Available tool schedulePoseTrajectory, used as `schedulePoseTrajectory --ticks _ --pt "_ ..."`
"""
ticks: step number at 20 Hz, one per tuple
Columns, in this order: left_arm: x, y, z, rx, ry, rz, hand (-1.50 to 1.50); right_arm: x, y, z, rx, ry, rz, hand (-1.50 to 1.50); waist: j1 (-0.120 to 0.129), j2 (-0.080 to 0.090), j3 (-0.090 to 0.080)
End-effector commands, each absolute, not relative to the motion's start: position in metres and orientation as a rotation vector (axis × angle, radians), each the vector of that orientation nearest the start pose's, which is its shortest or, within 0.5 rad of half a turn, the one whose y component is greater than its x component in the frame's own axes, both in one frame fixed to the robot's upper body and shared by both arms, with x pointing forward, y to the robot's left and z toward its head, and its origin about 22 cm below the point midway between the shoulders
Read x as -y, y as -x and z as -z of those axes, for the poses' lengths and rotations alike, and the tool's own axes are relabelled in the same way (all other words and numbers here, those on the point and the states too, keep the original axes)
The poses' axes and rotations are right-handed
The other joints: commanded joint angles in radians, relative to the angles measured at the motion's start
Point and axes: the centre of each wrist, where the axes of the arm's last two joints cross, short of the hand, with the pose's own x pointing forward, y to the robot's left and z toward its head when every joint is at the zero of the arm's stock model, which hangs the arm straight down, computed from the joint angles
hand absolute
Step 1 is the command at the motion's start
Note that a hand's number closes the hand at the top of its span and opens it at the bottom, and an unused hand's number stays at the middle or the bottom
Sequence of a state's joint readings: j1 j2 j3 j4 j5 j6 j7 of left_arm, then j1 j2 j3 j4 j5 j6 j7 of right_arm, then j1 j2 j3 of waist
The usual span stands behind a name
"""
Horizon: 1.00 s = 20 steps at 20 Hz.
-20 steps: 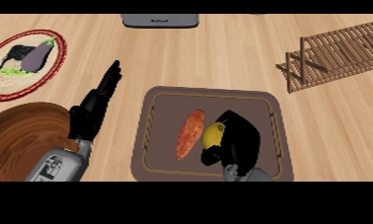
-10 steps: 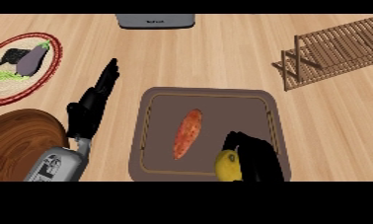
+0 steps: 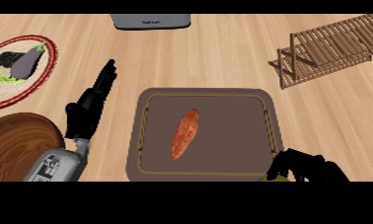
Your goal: Pick the lemon from the tray and place it in the tiered shelf
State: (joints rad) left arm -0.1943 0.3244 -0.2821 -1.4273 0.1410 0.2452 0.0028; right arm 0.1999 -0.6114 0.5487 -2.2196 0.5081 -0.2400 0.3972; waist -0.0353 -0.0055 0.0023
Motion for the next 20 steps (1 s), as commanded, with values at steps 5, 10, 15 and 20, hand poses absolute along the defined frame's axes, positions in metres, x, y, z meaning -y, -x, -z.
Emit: schedulePoseTrajectory --ticks 5,10,15,20 --pt "-0.234 -0.273 -0.004 1.567 -0.134 0.239 0.0 0.259 -0.114 -0.183 1.763 0.599 -0.639 1.5 -0.006 0.0 -0.002" --pt "-0.223 -0.275 -0.013 1.567 -0.135 0.243 0.0 0.292 -0.124 -0.204 1.796 0.777 -0.546 1.5 0.009 0.001 -0.002" --pt "-0.219 -0.279 -0.014 1.57 -0.118 0.252 0.0 0.327 -0.142 -0.237 1.842 0.867 -0.36 1.5 0.027 0.004 -0.003" --pt "-0.227 -0.275 0.002 1.582 -0.13 0.232 0.0 0.348 -0.131 -0.259 1.813 0.98 -0.385 1.5 0.018 0.002 -0.002"
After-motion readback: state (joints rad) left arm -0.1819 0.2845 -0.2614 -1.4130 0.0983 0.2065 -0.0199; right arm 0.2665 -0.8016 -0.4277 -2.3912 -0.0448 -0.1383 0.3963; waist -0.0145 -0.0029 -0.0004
